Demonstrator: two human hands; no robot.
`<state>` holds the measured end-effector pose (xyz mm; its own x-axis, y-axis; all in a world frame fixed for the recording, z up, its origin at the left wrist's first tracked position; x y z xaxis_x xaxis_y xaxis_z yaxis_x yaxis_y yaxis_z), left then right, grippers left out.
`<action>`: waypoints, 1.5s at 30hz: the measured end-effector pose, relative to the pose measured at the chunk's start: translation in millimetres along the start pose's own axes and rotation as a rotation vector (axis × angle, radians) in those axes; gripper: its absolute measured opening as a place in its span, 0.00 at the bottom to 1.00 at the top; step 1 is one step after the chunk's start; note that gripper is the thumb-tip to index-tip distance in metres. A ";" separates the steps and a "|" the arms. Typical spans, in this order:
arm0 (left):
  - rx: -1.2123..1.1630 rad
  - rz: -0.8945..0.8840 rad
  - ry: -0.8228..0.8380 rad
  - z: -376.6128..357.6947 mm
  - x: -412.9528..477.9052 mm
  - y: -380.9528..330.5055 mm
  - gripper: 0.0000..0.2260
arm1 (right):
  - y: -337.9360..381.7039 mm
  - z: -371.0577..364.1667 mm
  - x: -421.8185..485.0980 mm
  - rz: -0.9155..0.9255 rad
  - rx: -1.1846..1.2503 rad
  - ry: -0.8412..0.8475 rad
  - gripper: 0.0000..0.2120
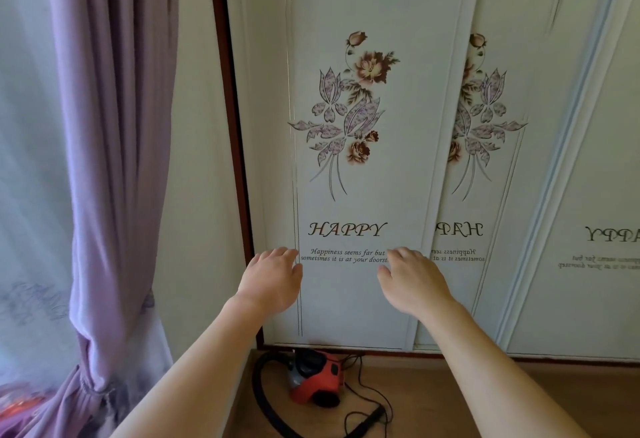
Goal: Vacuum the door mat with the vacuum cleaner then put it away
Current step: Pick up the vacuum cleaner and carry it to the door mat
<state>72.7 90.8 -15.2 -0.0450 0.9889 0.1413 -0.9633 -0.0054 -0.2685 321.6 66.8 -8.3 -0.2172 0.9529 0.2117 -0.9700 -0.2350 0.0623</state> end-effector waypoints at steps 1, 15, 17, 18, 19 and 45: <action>0.002 0.010 -0.001 -1.5 3.9 -7.1 0.21 | -8.8 0.5 5.5 0.010 0.006 -0.001 0.25; 0.046 0.106 -0.026 -23.9 46.8 -47.0 0.21 | -71.6 -16.2 63.4 0.129 -0.001 -0.006 0.23; 0.046 0.119 -0.030 -26.2 56.8 -40.4 0.21 | -71.1 -18.8 73.7 0.138 0.005 -0.003 0.24; 0.042 0.122 -0.031 -27.2 63.0 -37.1 0.21 | -70.3 -20.2 79.7 0.139 0.007 -0.001 0.24; 0.036 0.123 -0.031 -27.9 69.6 -33.9 0.21 | -69.4 -21.7 85.9 0.138 0.004 0.002 0.23; 0.004 0.100 -0.007 -73.2 266.9 22.3 0.21 | -74.3 -98.6 276.5 0.114 0.023 0.023 0.21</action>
<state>58.6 365.4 -53.2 -0.1424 0.9824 0.1209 -0.9550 -0.1043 -0.2775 322.9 366.6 -50.6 -0.3283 0.9239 0.1967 -0.9362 -0.3459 0.0619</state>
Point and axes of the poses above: each hand's wrist, its own x-axis towards the middle knuckle, its own z-axis out of the back of the hand, y = z × x, the point moved 1 cm from there along x, towards the middle knuckle, and after that the axes turned 13 degrees about z, right-handed, at the moved point
